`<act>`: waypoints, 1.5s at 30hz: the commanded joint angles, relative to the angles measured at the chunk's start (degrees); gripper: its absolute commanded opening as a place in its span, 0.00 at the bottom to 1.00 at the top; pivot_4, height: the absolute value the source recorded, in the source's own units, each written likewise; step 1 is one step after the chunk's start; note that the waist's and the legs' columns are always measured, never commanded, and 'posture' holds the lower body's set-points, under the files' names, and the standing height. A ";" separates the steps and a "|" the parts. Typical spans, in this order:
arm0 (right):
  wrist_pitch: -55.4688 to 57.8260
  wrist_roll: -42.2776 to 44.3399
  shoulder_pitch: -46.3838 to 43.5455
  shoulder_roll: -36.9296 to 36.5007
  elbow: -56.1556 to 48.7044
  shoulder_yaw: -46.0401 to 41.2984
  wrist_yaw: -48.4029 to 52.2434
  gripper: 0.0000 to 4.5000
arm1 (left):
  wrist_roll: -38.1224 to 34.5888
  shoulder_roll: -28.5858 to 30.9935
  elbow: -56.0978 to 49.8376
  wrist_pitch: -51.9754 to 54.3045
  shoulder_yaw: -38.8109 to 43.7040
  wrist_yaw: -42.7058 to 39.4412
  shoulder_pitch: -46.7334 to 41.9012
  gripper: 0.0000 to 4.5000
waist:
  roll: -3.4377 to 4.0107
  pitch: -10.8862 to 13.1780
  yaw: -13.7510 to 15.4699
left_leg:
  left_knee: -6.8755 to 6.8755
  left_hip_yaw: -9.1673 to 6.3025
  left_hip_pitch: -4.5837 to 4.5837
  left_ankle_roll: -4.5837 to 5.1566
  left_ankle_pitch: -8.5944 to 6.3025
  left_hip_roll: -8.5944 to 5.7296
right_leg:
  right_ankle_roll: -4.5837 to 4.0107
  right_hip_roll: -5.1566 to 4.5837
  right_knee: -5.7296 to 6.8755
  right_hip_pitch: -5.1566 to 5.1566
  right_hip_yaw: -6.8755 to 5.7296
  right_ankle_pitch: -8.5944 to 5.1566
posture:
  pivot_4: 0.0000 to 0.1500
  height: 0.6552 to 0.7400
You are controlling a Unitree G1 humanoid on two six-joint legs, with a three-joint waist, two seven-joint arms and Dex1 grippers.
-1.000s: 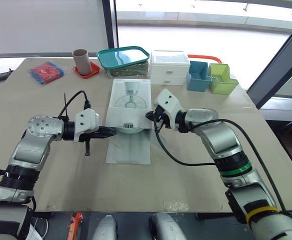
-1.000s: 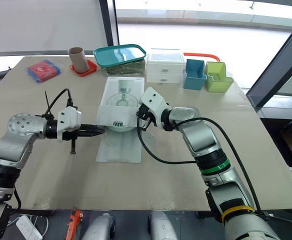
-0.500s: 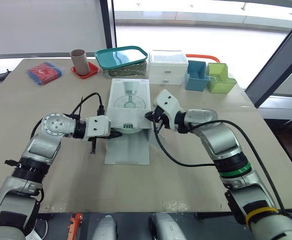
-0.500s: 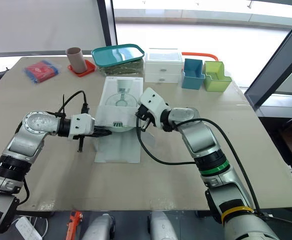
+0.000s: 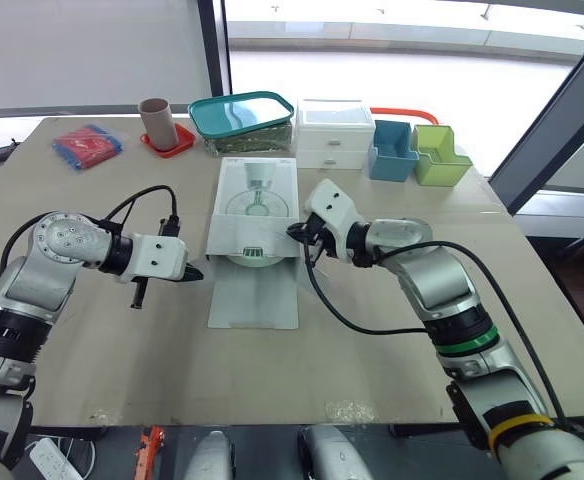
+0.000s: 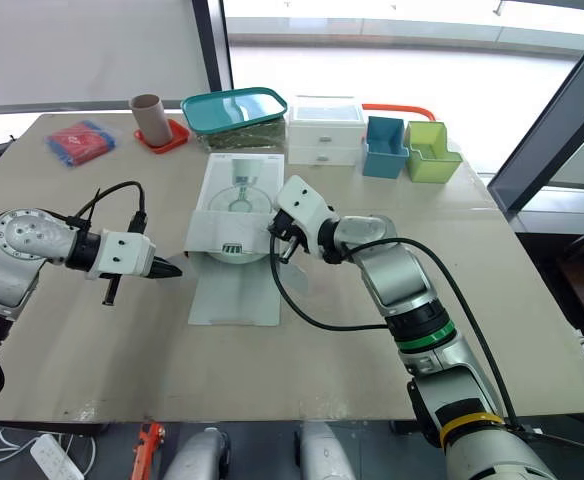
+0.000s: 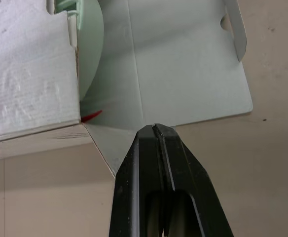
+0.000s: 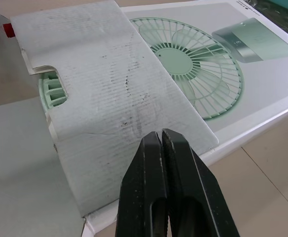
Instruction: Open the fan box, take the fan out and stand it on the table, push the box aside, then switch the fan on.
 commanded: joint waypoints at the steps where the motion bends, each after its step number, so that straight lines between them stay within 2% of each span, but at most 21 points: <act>1: -0.32 -0.45 0.03 0.24 0.07 0.59 0.02 0.02 | 0.32 2.17 0.72 0.13 1.47 -0.24 -0.45 0.00 | 0.00 0.00 0.00 | 0.00 0.00 0.00 0.00 0.00 0.00 | 0.00 0.00 0.00 0.00 0.00 0.00 | 1.00 1.00; 9: -0.20 -0.52 -0.19 -0.04 -0.10 0.55 0.34 0.02 | 8.82 0.51 10.31 -5.15 -0.76 6.94 -3.43 0.00 | 0.00 0.00 -0.06 | 0.02 0.04 -0.06 0.00 0.00 0.01 | -0.02 0.01 0.17 -0.16 0.02 -0.01 | 1.00 1.00; 13: -0.29 -0.65 -0.22 -0.21 -0.05 0.58 0.37 0.02 | 6.76 -3.54 12.15 -3.66 0.62 10.00 -4.76 0.00 | 0.00 0.00 -0.07 | 0.02 0.05 -0.07 0.00 0.00 0.01 | -0.02 0.01 0.18 -0.17 0.03 -0.01 | 1.00 1.00; 16: -0.12 -0.62 -0.15 -0.35 -0.34 0.56 0.47 0.02 | 11.34 -4.40 15.28 -6.42 -1.15 14.49 -5.71 0.00 | 0.00 0.00 -0.06 | 0.02 0.05 -0.08 0.00 0.00 0.00 | -0.02 0.00 0.22 -0.20 0.02 -0.01 | 1.00 1.00; 24: -0.09 -0.63 -0.20 -0.63 -0.65 0.40 0.57 0.02 | 13.17 -9.42 23.32 -9.54 -0.55 23.26 -10.11 0.00 | 0.00 -0.01 -0.15 | 0.09 0.07 -0.09 -0.01 0.01 -0.03 | -0.02 -0.02 0.46 -0.29 0.04 -0.03 | 1.00 1.00; 31: -0.20 -0.63 -0.32 -0.67 -0.57 0.38 0.63 0.02 | 10.49 -12.00 25.43 -9.59 0.62 23.82 -10.98 0.00 | -0.01 -0.01 -0.20 | 0.11 0.07 -0.10 -0.01 0.01 -0.03 | -0.02 -0.02 0.47 -0.30 0.03 -0.03 | 1.00 1.00; 45: -0.32 -0.63 -0.66 -0.65 -0.15 0.43 0.87 0.02 | 9.26 -12.99 23.90 -8.95 0.85 22.68 -9.57 0.00 | -0.01 -0.01 -0.63 | 0.11 0.06 -0.11 -0.02 0.01 -0.05 | -0.01 -0.04 0.49 -0.29 0.03 -0.03 | 1.00 1.00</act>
